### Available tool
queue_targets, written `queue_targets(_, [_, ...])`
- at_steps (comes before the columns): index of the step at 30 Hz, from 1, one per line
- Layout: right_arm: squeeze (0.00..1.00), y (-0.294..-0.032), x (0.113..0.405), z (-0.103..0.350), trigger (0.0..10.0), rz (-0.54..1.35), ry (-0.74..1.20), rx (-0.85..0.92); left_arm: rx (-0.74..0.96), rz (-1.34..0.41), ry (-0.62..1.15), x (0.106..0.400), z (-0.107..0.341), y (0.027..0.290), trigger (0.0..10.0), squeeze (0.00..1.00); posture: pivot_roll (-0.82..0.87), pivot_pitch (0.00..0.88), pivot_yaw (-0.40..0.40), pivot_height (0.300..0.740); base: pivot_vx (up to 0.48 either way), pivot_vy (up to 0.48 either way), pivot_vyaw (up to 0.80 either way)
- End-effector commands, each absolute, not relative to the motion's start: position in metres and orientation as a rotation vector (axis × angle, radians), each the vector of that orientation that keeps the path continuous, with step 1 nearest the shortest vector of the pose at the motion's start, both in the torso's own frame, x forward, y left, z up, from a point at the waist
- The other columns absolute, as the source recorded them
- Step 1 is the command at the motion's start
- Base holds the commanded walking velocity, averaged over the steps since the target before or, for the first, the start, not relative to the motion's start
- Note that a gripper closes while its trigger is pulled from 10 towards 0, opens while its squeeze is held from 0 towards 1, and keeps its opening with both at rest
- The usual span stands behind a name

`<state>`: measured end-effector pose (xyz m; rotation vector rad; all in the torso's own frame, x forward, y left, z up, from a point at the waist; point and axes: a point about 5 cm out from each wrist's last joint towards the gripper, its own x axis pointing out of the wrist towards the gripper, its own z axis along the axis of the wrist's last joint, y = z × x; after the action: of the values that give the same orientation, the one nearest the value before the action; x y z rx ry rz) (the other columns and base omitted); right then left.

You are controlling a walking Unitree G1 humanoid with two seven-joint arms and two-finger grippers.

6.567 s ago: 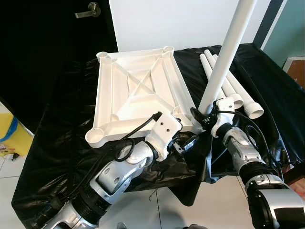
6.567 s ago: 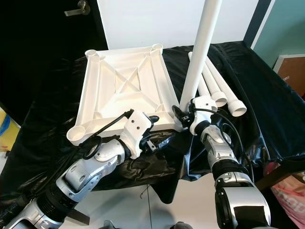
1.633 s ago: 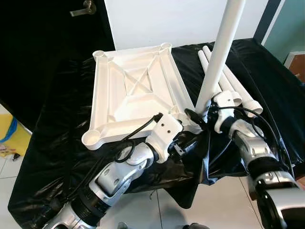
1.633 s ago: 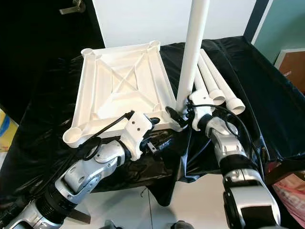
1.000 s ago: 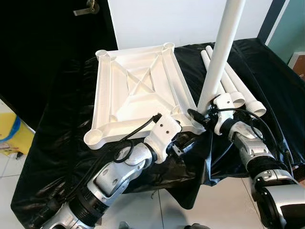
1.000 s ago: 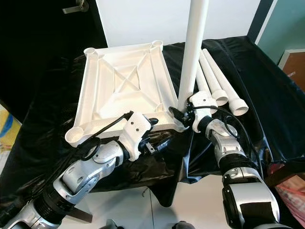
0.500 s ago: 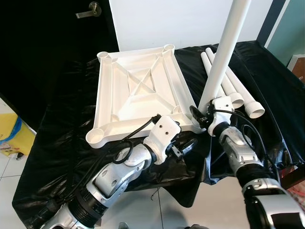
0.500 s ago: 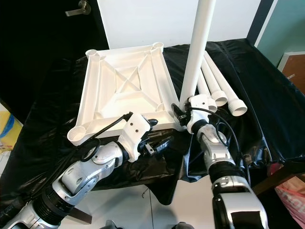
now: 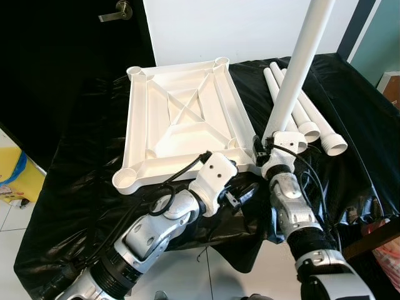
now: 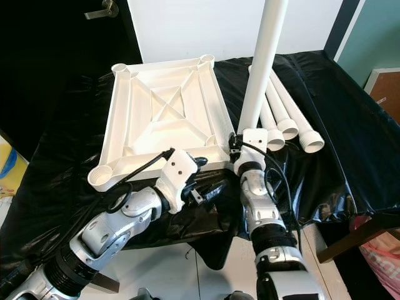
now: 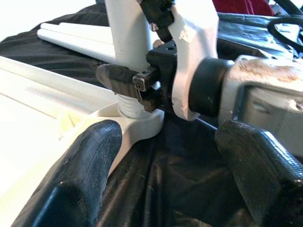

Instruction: Building children table

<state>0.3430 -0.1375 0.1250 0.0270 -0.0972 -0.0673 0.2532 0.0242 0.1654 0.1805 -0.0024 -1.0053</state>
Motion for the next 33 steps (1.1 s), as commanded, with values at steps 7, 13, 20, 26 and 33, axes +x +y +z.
queue_targets(7, [0.00, -0.148, 0.335, 0.104, 10.0, -0.132, 0.003, 0.048, 0.241, -1.017, -0.030, 0.259, 0.164, 0.030, 10.0, 0.00, -0.06, 0.048, 0.034, 0.740, 0.000, 0.000, 0.00])
queue_targets(13, [0.00, -0.151, 0.333, 0.107, 10.0, -0.143, -0.001, 0.051, 0.245, -0.989, -0.045, 0.261, 0.165, 0.032, 10.0, 0.00, -0.06, 0.057, 0.033, 0.740, 0.000, 0.000, 0.00])
queue_targets(20, [0.74, -0.151, 0.335, 0.114, 10.0, -0.126, -0.033, 0.030, 0.241, -0.934, -0.058, 0.266, 0.166, 0.036, 10.0, 0.00, -0.07, 0.072, 0.033, 0.740, 0.000, 0.000, 0.00])
queue_targets(26, [1.00, -0.155, 0.335, 0.119, 10.0, -0.102, -0.062, 0.018, 0.242, -0.913, -0.084, 0.269, 0.168, 0.038, 10.0, 0.00, -0.07, 0.074, 0.035, 0.740, 0.000, 0.000, 0.00])
queue_targets(33, [1.00, -0.160, 0.335, 0.127, 10.0, -0.018, -0.096, 0.013, 0.247, -0.911, -0.100, 0.272, 0.171, 0.039, 10.0, 0.00, -0.08, 0.074, 0.038, 0.740, 0.000, 0.000, 0.00])
